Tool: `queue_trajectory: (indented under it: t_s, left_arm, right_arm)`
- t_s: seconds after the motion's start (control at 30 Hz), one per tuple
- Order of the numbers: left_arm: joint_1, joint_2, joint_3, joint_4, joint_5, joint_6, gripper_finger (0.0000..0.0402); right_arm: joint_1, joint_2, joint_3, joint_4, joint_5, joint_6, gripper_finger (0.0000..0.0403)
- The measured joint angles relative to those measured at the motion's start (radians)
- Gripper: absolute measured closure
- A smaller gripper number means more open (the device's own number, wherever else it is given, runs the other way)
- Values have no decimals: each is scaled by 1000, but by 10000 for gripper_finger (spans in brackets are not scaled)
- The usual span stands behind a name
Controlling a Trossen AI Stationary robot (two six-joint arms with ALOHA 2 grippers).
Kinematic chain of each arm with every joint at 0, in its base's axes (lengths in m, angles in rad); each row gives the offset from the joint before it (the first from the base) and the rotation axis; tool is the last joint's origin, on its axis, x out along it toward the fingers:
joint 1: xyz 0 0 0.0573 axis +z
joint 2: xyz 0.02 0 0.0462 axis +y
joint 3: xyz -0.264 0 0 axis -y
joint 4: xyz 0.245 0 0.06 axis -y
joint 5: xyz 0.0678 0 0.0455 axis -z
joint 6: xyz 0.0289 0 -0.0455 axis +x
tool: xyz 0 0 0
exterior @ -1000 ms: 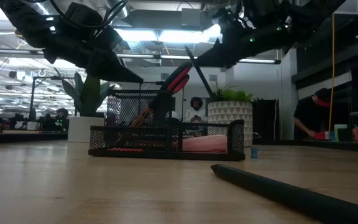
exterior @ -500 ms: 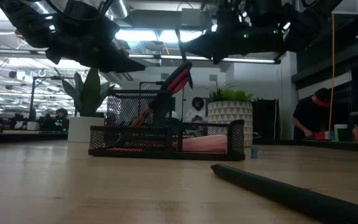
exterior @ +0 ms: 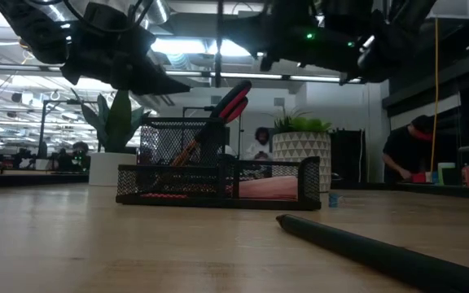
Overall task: Pick and place office supplies into organizer
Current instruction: Put the top black pen into the desk organizer
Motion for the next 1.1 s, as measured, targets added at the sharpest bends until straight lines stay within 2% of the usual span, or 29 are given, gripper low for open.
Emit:
queue_trajectory:
  t_s: [0.27, 0.4, 0.73, 0.97, 1.1]
  left_arm:
    - [19, 0, 0, 0, 0, -1, 304]
    - [19, 0, 0, -5, 0, -3, 304]
    - [19, 0, 0, 0, 0, 22, 304]
    - [19, 0, 0, 0, 0, 45, 304]
    - [19, 0, 0, 1, 0, 52, 304]
  right_arm:
    - [37, 156, 135, 6, -35, 38, 390]
    - [49, 193, 173, 2, -37, 63, 390]
    - [86, 211, 159, -3, -29, 59, 390]
    - [74, 266, 158, 9, -9, 116, 390]
    - [66, 272, 158, 34, 12, 97, 390]
